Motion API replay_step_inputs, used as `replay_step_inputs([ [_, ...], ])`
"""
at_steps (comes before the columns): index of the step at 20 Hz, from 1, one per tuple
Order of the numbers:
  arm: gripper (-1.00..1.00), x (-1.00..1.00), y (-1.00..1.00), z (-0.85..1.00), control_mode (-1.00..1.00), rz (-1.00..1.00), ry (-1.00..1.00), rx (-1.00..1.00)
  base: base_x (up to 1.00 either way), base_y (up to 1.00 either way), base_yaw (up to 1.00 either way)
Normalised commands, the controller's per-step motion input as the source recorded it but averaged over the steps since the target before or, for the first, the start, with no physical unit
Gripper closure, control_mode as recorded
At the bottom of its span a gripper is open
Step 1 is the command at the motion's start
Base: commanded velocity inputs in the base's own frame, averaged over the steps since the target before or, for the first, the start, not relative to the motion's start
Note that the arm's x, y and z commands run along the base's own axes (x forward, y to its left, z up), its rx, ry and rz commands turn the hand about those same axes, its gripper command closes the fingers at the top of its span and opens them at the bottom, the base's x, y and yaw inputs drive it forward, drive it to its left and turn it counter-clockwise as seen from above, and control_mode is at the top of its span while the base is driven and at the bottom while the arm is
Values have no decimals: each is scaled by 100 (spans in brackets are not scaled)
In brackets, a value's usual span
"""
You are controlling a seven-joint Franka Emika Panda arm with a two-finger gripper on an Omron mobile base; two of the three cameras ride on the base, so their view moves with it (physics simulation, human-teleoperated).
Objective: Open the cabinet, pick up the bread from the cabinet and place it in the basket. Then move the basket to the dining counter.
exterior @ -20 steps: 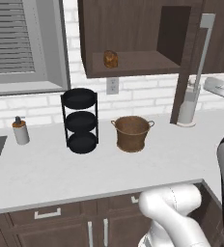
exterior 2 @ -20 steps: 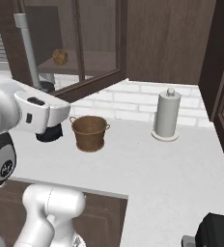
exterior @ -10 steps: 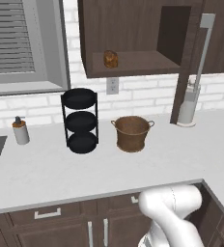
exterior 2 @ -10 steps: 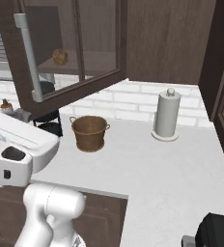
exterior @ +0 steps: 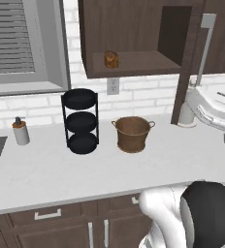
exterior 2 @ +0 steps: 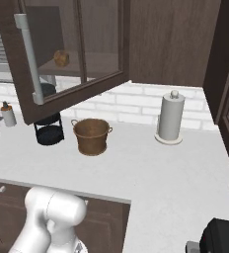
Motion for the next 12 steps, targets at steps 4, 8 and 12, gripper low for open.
replay_step_inputs([
  [4,100,100,78,-42,-100,-21,-6,0,0,0,0],
  [8,100,100,16,-49,-100,-23,-1,0,0,0,0],
  [12,100,100,-26,-35,-100,-8,0,0,0,0,0],
])
